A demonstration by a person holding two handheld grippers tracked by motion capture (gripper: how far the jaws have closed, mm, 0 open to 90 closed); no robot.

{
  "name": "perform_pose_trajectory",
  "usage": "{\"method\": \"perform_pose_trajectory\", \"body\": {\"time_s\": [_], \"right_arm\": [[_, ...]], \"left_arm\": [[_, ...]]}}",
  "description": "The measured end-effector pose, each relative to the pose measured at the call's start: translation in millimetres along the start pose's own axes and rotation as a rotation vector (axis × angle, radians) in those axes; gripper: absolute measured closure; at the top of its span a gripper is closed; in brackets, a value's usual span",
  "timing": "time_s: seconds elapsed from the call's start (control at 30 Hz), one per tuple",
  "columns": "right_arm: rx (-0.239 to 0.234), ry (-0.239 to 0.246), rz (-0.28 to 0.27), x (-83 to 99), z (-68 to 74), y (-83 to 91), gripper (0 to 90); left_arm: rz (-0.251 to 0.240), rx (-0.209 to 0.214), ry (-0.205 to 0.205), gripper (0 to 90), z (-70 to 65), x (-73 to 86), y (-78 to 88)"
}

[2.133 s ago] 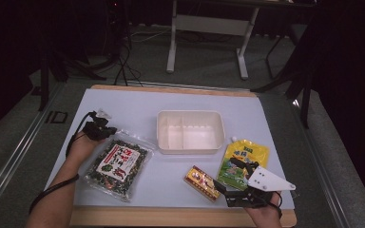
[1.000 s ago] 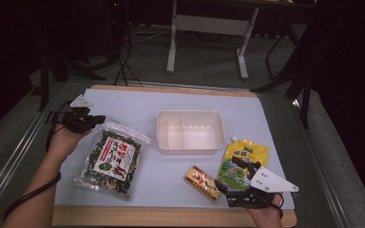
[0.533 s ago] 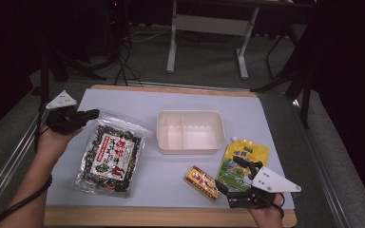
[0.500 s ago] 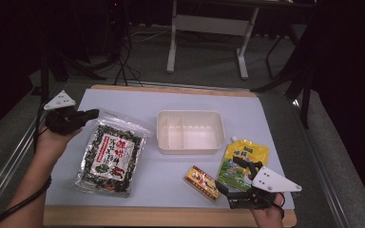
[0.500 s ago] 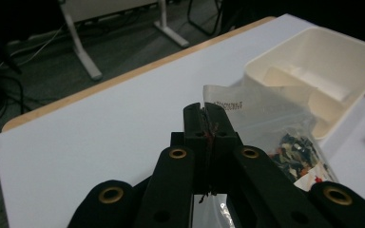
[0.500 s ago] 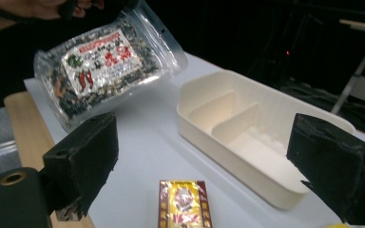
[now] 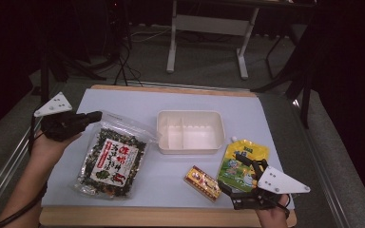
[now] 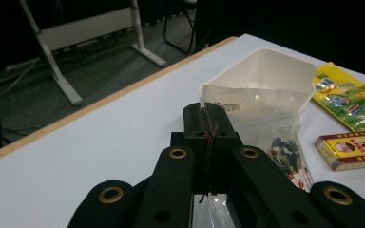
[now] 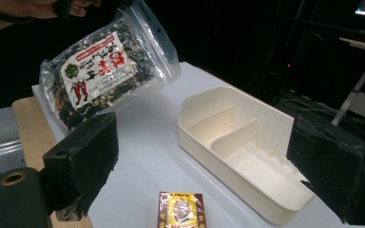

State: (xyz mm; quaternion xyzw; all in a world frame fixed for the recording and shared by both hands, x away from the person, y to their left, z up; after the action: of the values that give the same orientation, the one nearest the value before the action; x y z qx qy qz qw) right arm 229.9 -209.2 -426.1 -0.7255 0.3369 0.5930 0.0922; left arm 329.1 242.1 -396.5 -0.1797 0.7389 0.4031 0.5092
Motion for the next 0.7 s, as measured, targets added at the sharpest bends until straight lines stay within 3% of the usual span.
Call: {"method": "perform_pose_trajectory", "body": {"time_s": [0.07,0.17,0.2,0.33,0.4,0.43,0.57,0.7], "right_arm": [[-0.022,-0.024,-0.001,-2.3,2.6,-4.1,9.2],[-0.027,-0.024,0.002,-3.4,4.6,-6.5,9.2],[-0.058,-0.028,-0.002,-4.9,7.3,-8.4,9.2],[-0.081,-0.049,-0.026,-9.3,8.4,-9.9,9.2],[-0.101,-0.048,-0.03,-10.4,8.8,-10.2,9.2],[-0.106,-0.04,-0.03,-13.2,9.7,-12.7,9.3],[-0.121,-0.027,-0.04,-18.8,10.6,-18.1,9.5],[-0.127,-0.023,-0.048,-21.6,10.2,-23.0,11.2]], "left_arm": [[-0.011,0.027,-0.011,89.8,-9.5,-3.5,6.2],[-0.015,0.033,-0.024,89.8,-16.4,-4.3,9.4],[-0.017,0.04,-0.031,89.8,-20.5,-4.5,11.2],[-0.032,0.052,-0.051,89.8,-34.6,-8.8,20.1],[-0.032,0.052,-0.051,89.8,-34.6,-8.8,20.1],[-0.048,0.071,-0.07,89.8,-47.2,-15.3,26.1],[-0.073,0.12,-0.104,90.0,-66.6,-25.7,33.6],[-0.091,0.14,-0.14,90.0,-81.3,-33.6,38.3]]}}
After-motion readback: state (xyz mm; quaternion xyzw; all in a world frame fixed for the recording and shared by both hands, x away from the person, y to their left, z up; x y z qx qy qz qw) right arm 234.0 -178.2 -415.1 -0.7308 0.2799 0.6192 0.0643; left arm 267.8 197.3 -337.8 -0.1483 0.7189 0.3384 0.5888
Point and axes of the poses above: each handheld gripper's, and its own axes: y roughly backward along the jaws, x roughly out of its underside, z roughly to its left, the point moved 5 cm from there along -y, roughly forward along the jaws, and after that the axes turned 10 degrees about y, right-handed, at the moved point
